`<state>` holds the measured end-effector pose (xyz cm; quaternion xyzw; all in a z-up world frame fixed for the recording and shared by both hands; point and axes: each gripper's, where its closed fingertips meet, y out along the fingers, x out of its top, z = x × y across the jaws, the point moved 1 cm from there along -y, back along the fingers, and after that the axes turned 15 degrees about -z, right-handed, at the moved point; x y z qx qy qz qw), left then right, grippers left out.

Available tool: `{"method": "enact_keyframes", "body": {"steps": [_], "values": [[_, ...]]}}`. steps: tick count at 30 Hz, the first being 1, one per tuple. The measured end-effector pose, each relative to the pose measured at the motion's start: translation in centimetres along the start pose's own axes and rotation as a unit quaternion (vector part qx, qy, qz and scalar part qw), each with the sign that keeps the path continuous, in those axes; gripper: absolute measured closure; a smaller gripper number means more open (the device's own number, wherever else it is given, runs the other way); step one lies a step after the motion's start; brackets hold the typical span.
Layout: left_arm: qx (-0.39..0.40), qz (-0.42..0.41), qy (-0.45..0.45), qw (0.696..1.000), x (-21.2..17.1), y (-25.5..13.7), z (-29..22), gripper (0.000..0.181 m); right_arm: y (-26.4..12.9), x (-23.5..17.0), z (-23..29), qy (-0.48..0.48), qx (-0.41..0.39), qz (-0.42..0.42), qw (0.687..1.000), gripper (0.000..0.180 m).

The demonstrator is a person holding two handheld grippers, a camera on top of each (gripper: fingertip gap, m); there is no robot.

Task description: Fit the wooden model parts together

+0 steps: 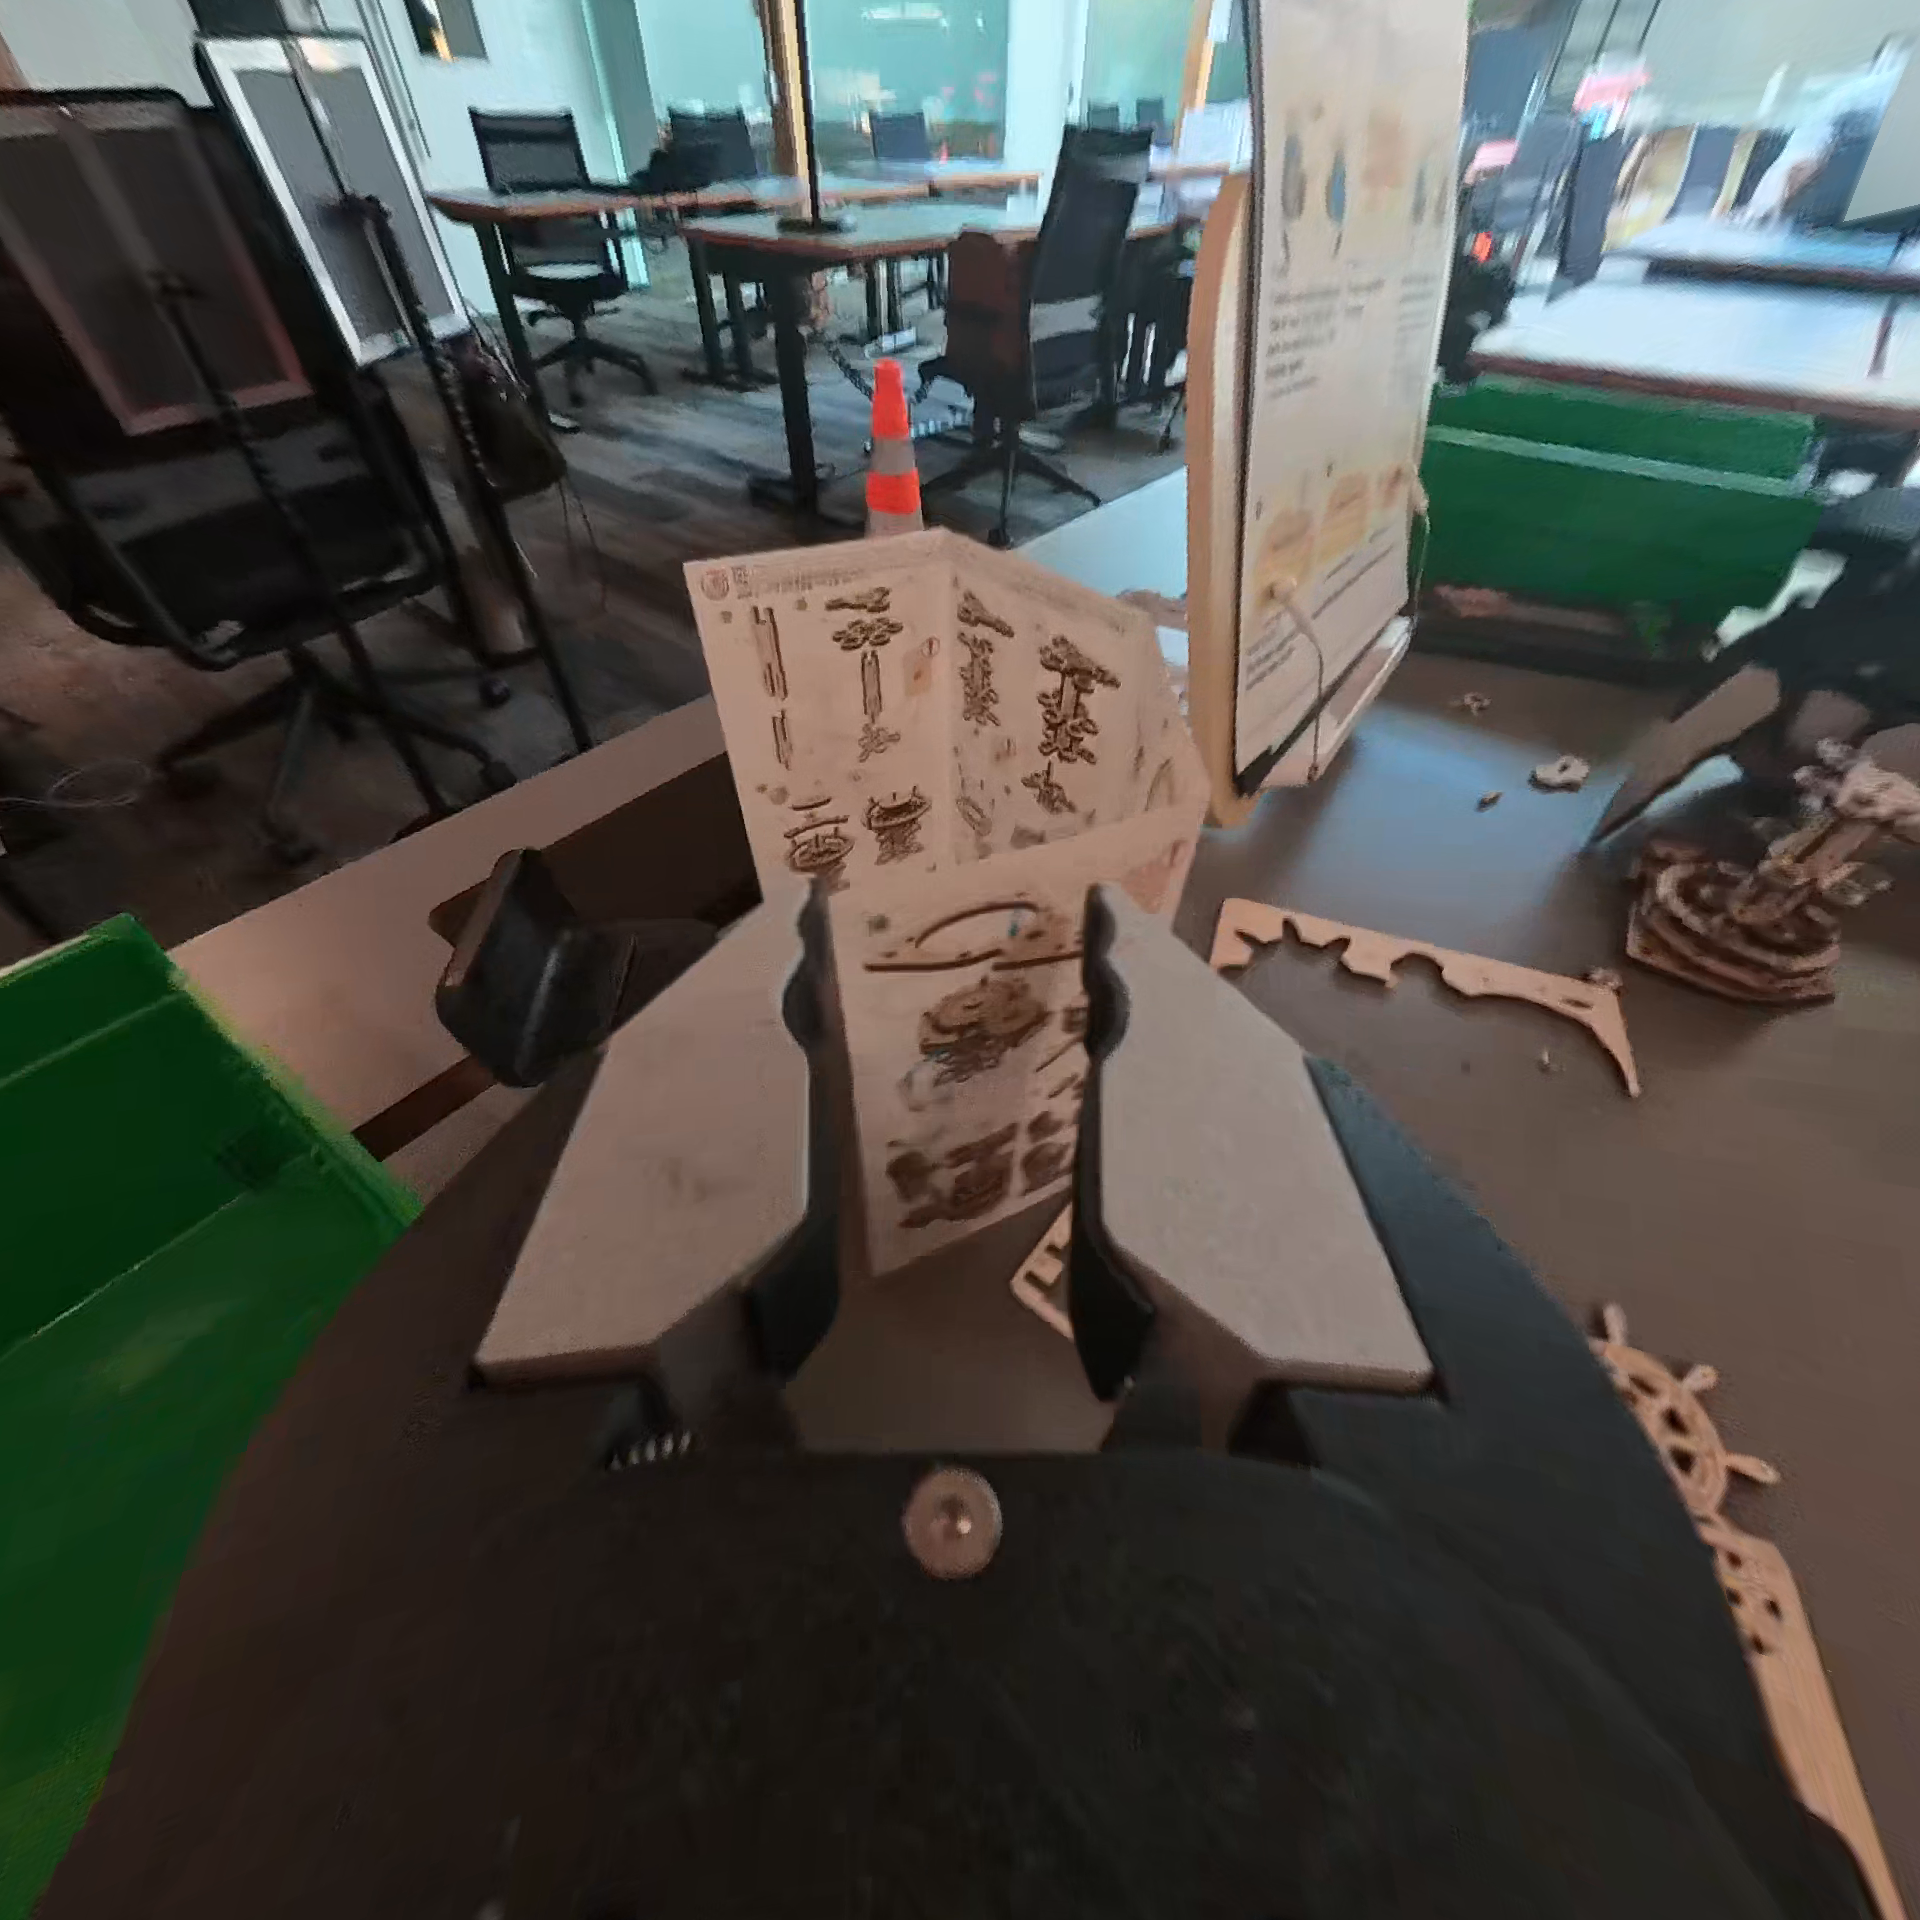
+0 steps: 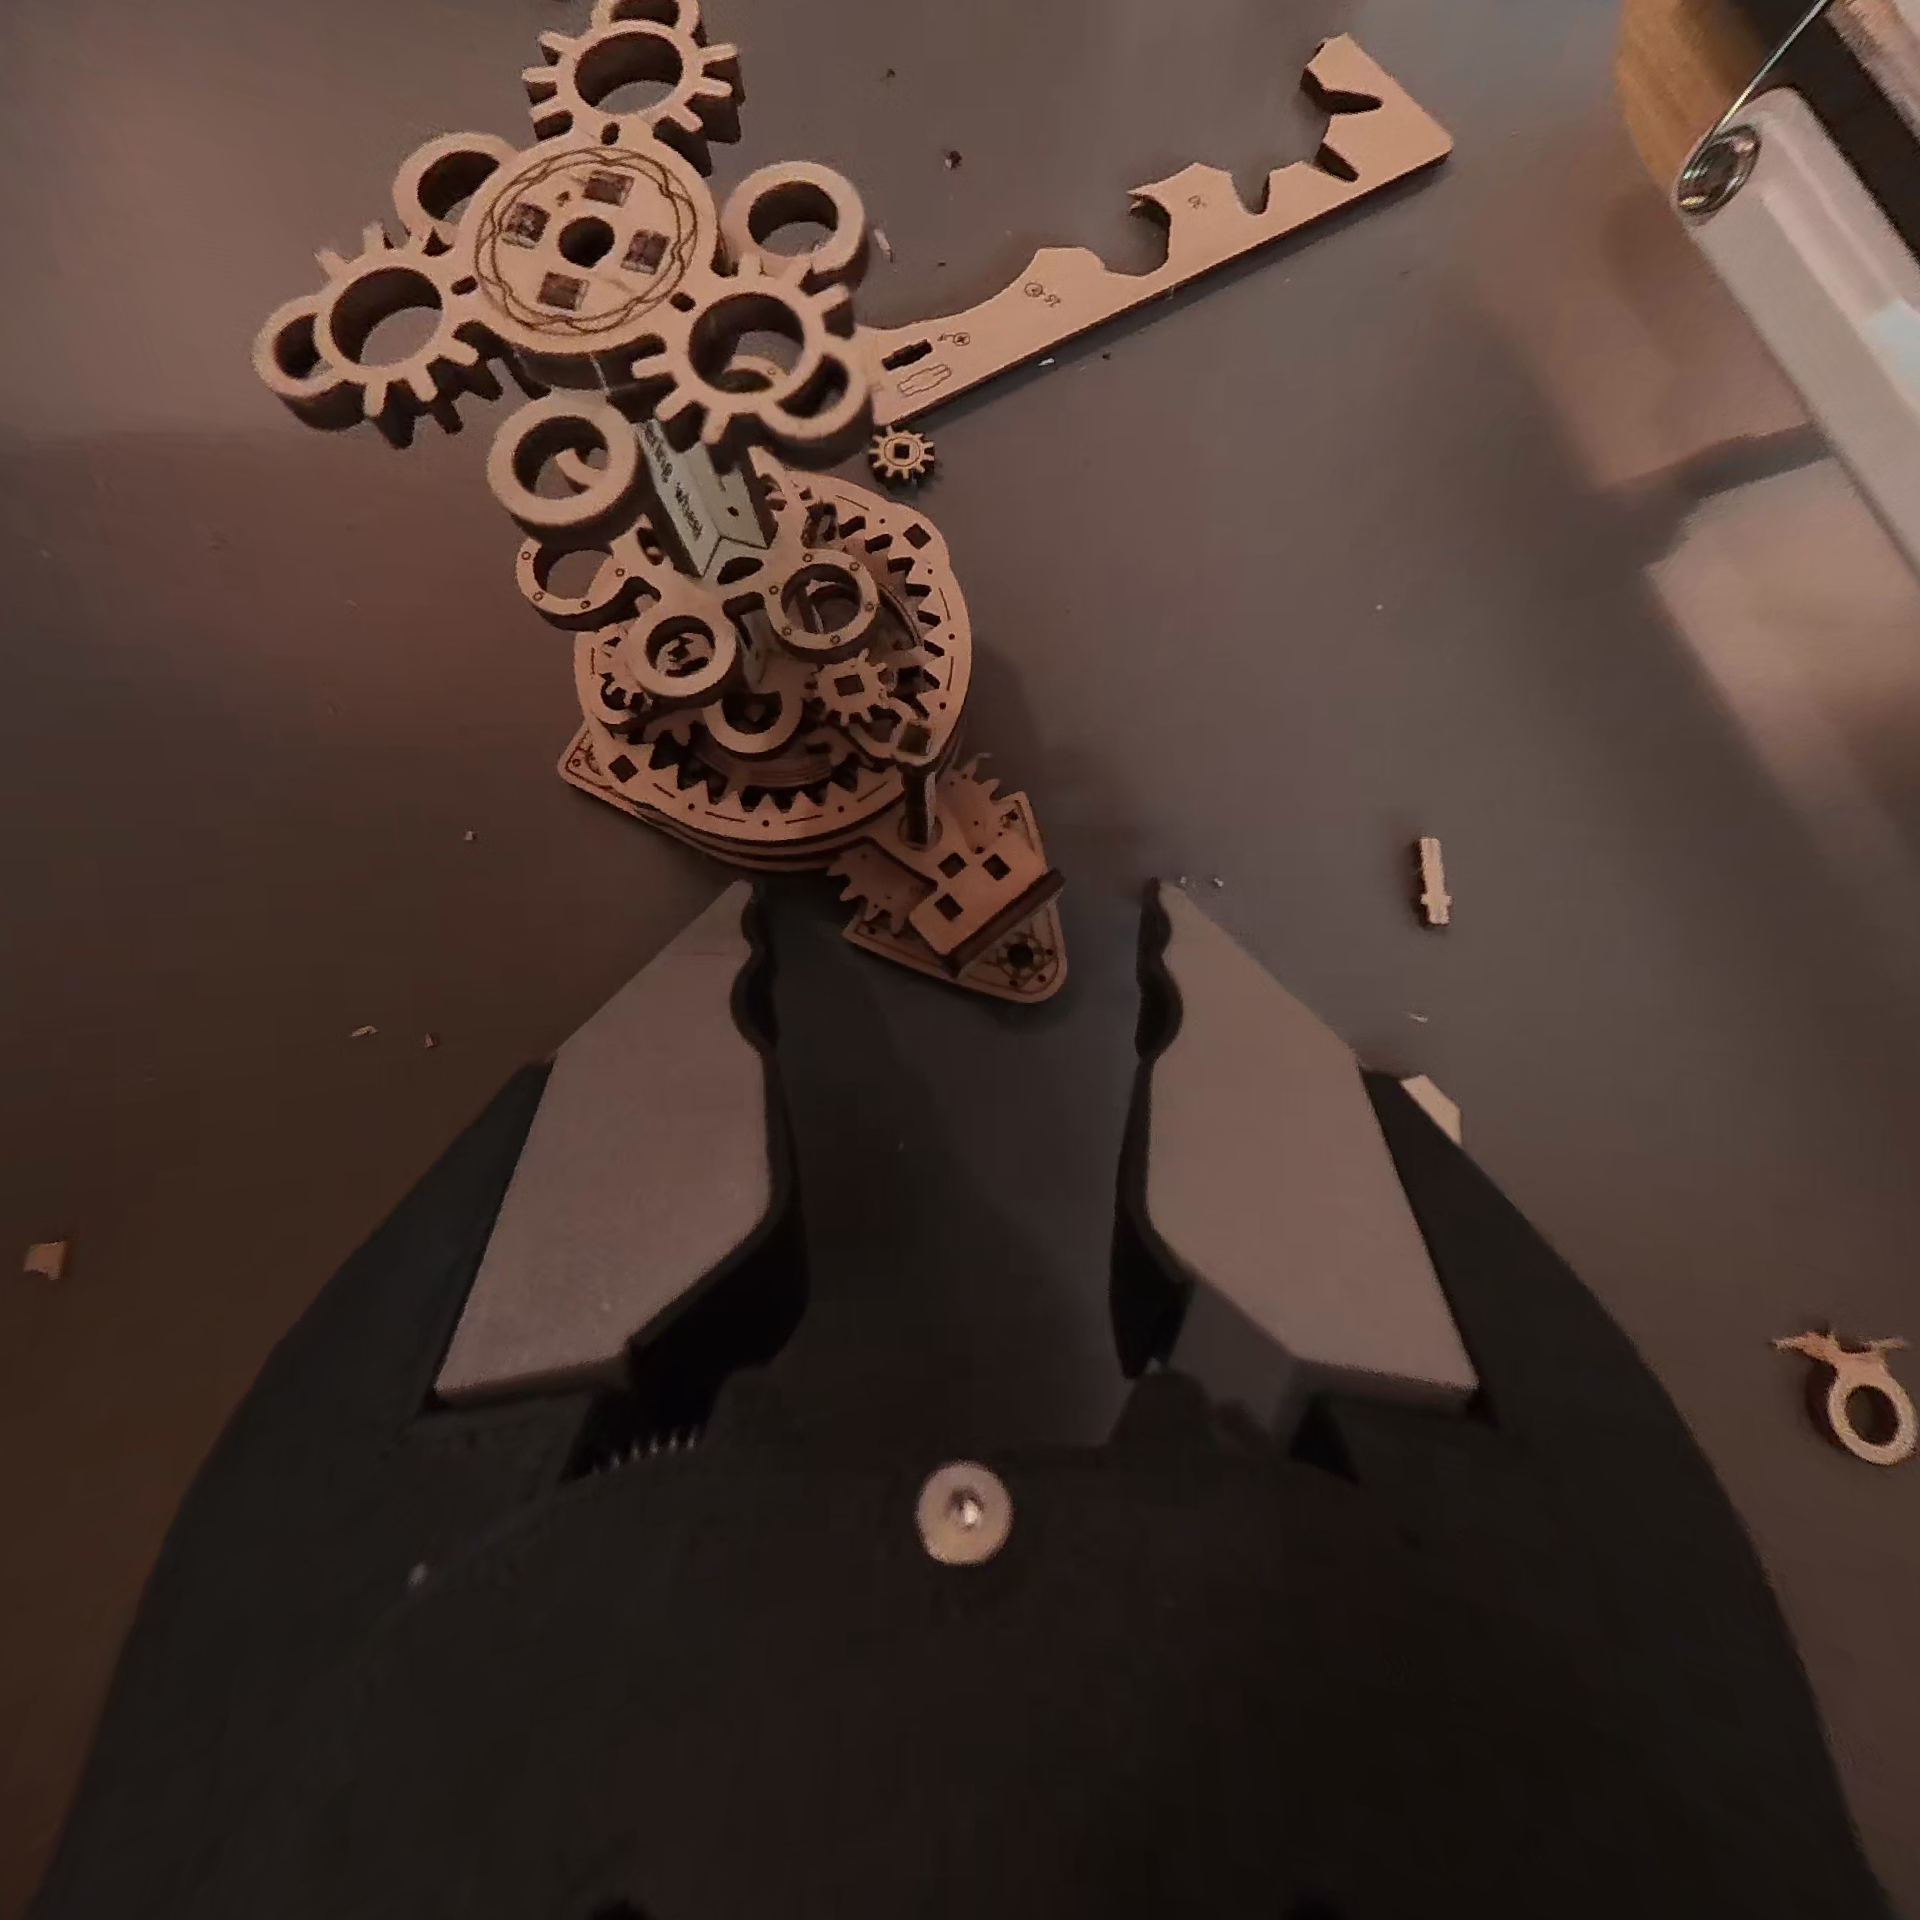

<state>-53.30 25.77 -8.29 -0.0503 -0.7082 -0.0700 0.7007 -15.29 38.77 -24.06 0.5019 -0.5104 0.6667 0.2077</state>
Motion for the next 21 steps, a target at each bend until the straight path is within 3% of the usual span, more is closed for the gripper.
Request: {"method": "enact_keyframes", "body": {"steps": [5, 8, 15, 17, 21], "values": [[-0.005, 0.059, 0.065, 0.996, -1.4, 0.6, 0.0, 0.137, 0.0, 0.0, 0.0, 0.007, 0.004, -0.001, 1.000, 0.113], [-0.054, 0.110, 0.045, 0.992, -2.9, 0.3, -1.4, 0.181, 0.0, 0.0, 0.1, 0.003, 0.006, 0.000, 1.000, 0.113], [-0.062, 0.080, -0.033, 0.994, -0.6, -0.8, -2.0, 0.181, -0.3, -0.2, 0.3, 0.000, 0.007, -0.001, 1.000, 0.114], [-0.063, 0.079, -0.053, 0.993, -0.5, -1.0, -2.0, 0.173, -0.4, -0.2, 0.4, 0.000, 0.007, -0.001, 1.000, 0.116], [-0.048, 0.081, -0.065, 0.993, -0.9, -1.7, -0.9, 0.174, -0.4, -0.2, 0.4, -0.003, 0.009, -0.001, 1.000, 0.117]]}}
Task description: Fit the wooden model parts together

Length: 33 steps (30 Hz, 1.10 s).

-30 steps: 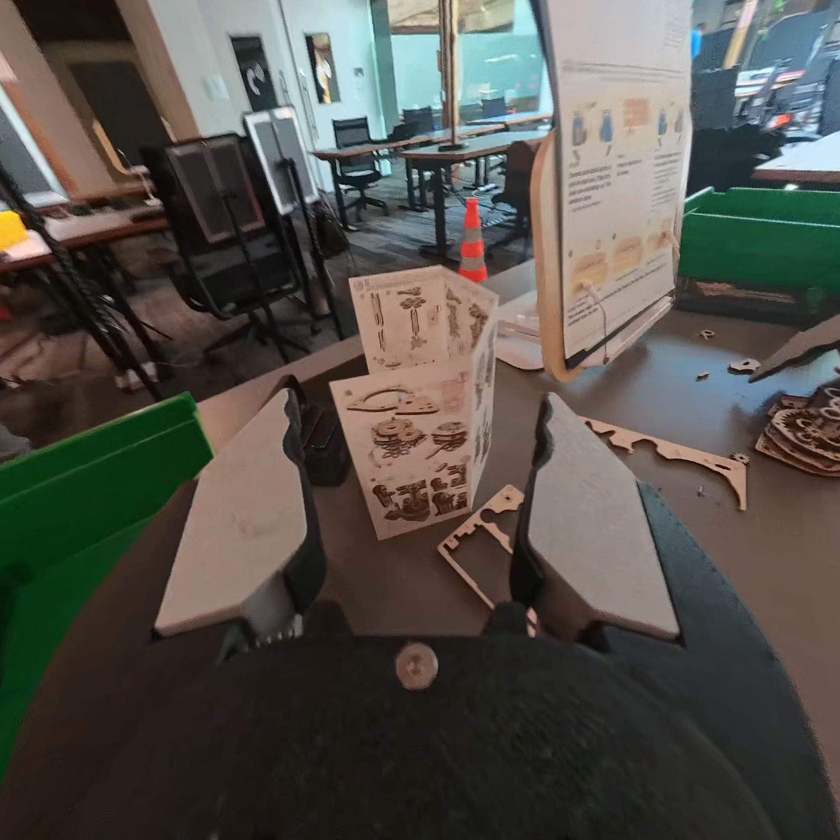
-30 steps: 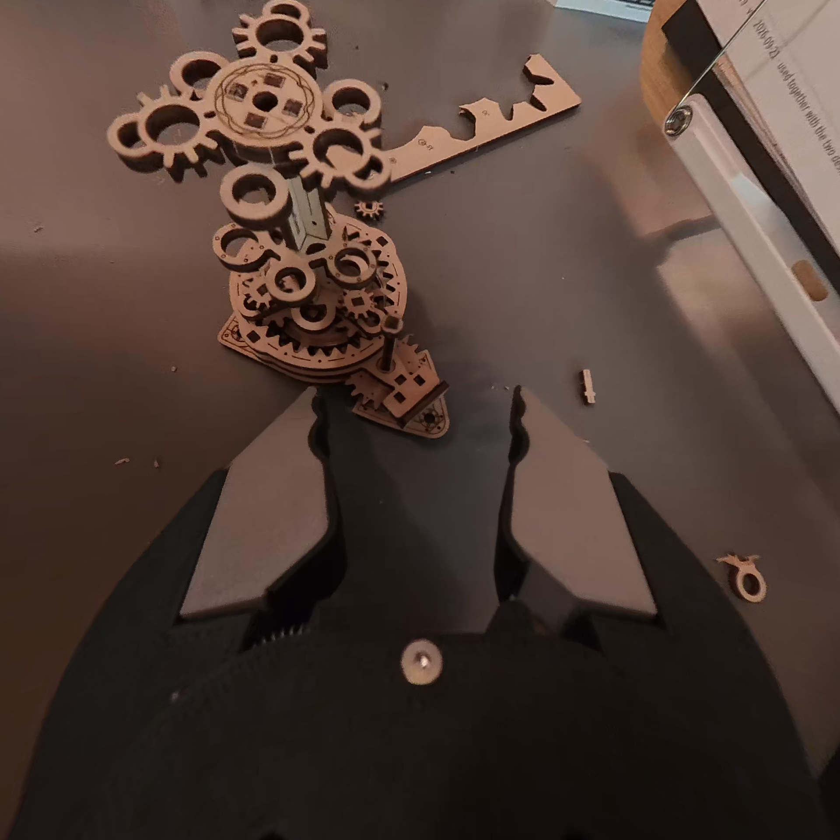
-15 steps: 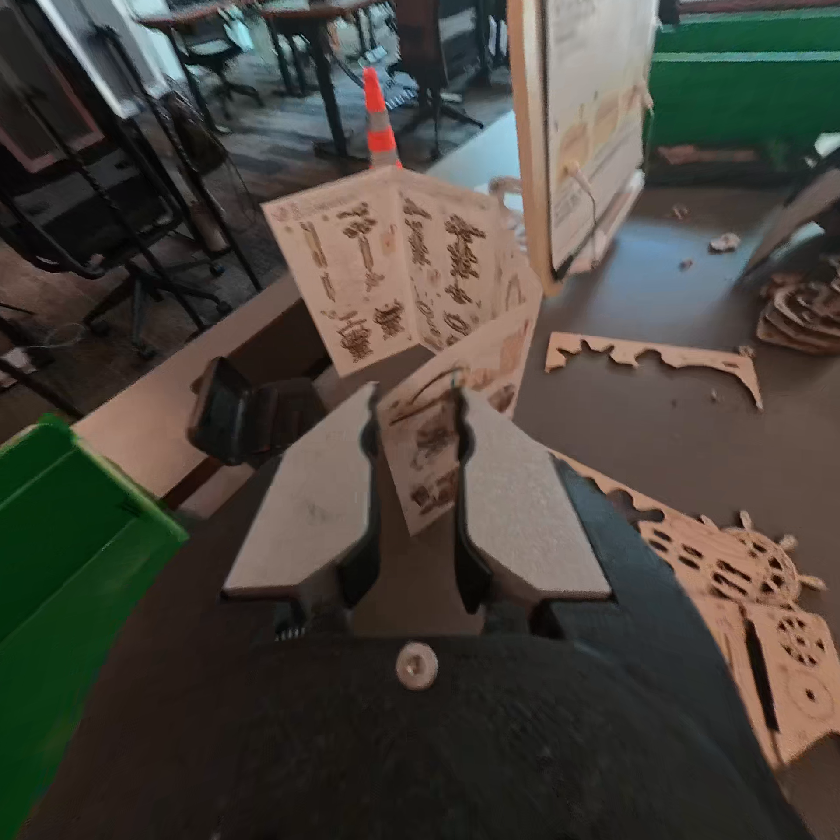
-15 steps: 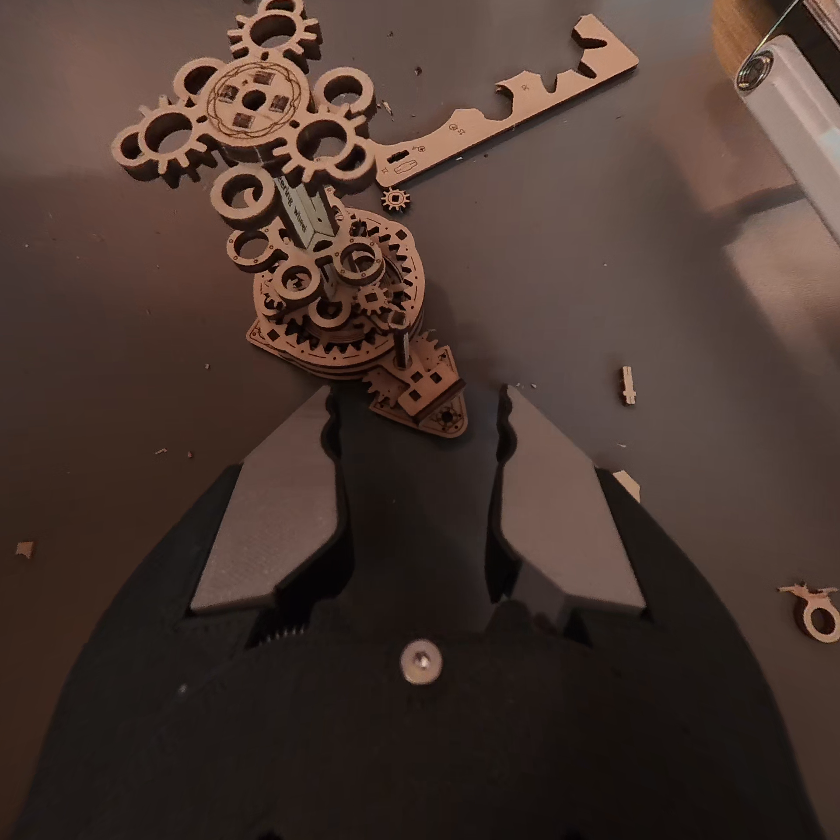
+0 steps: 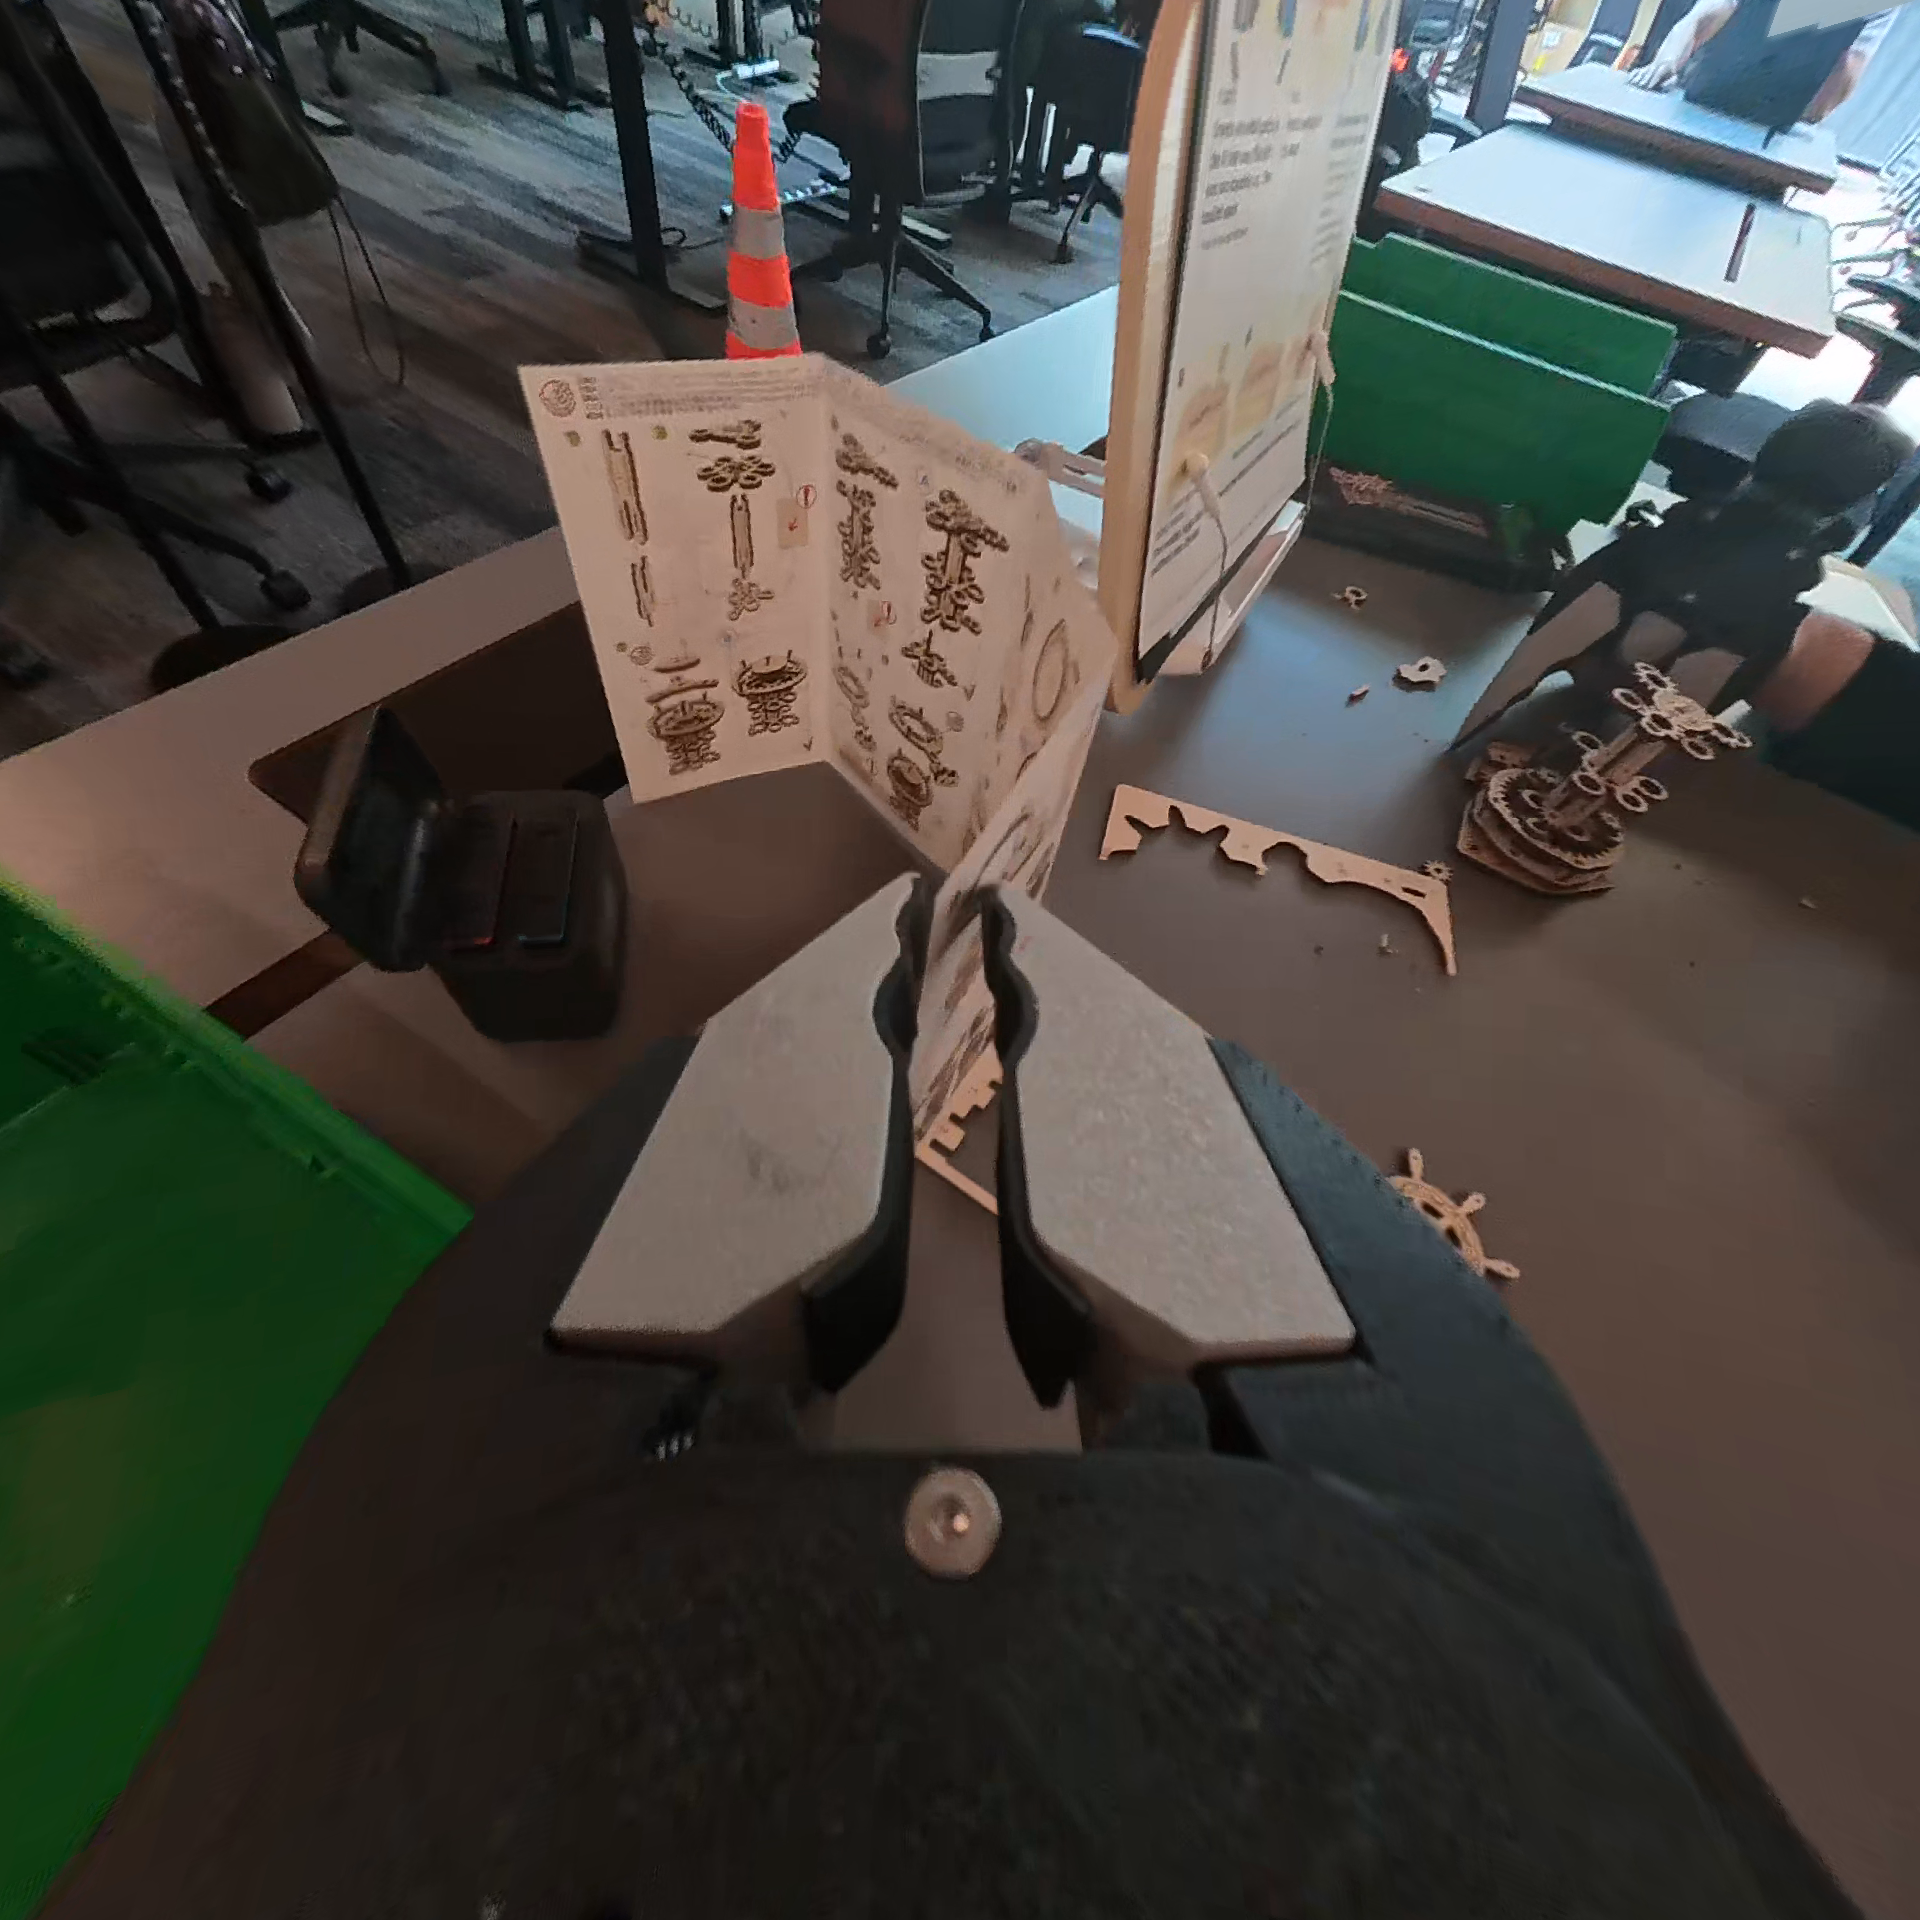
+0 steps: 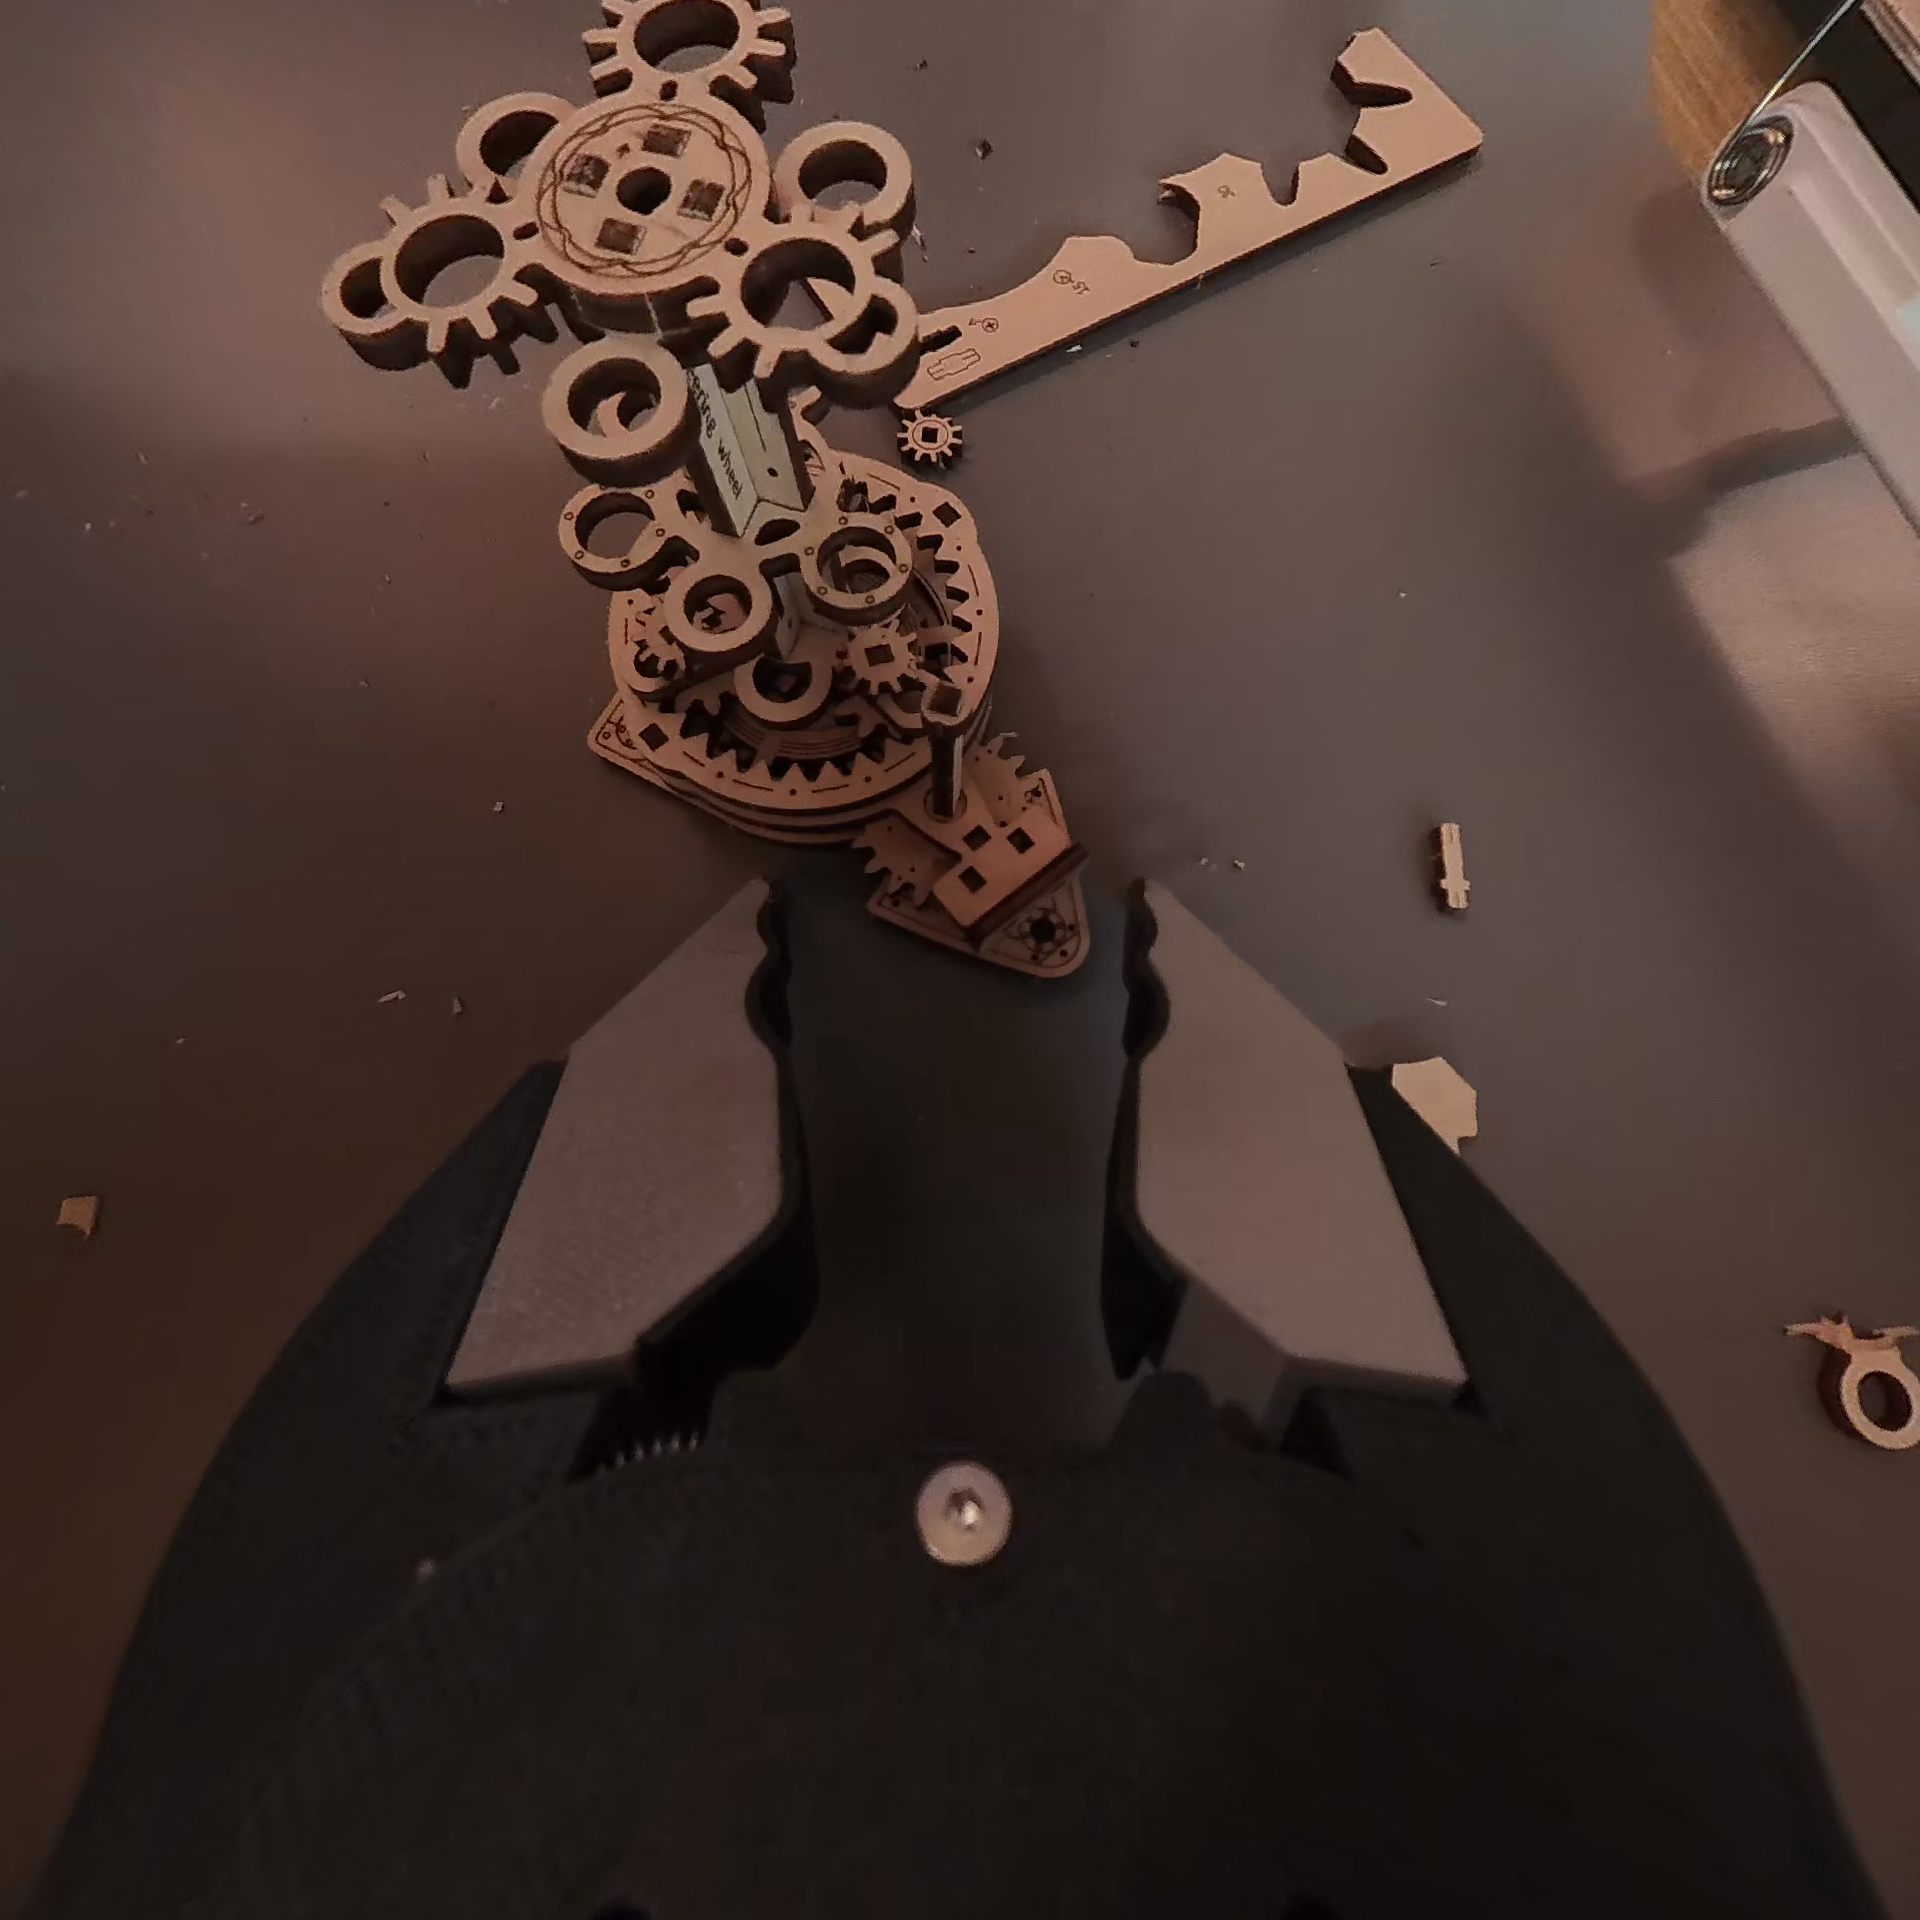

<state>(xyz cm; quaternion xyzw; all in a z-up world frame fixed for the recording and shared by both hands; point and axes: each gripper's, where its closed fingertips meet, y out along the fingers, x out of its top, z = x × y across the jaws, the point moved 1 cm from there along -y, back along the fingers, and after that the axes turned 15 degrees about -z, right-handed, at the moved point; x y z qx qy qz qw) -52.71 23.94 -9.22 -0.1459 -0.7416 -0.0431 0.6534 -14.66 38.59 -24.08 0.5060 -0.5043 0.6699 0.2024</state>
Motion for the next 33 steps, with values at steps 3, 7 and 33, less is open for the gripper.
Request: {"method": "enact_keyframes", "body": {"steps": [3, 7, 33], "values": [[0.008, 0.005, -0.003, 1.000, -0.2, -0.5, 0.6, 0.172, 0.0, 0.0, 0.1, -0.001, 0.003, 0.000, 1.000, 0.116], [0.004, 0.004, -0.011, 1.000, -0.2, -0.9, 0.6, 0.168, 0.0, 0.0, 0.2, -0.001, 0.006, 0.000, 1.000, 0.115], [-0.001, 0.019, -0.006, 1.000, -0.4, -1.3, 0.4, 0.181, 0.0, 0.0, 0.1, -0.001, 0.003, 0.000, 1.000, 0.116]]}}
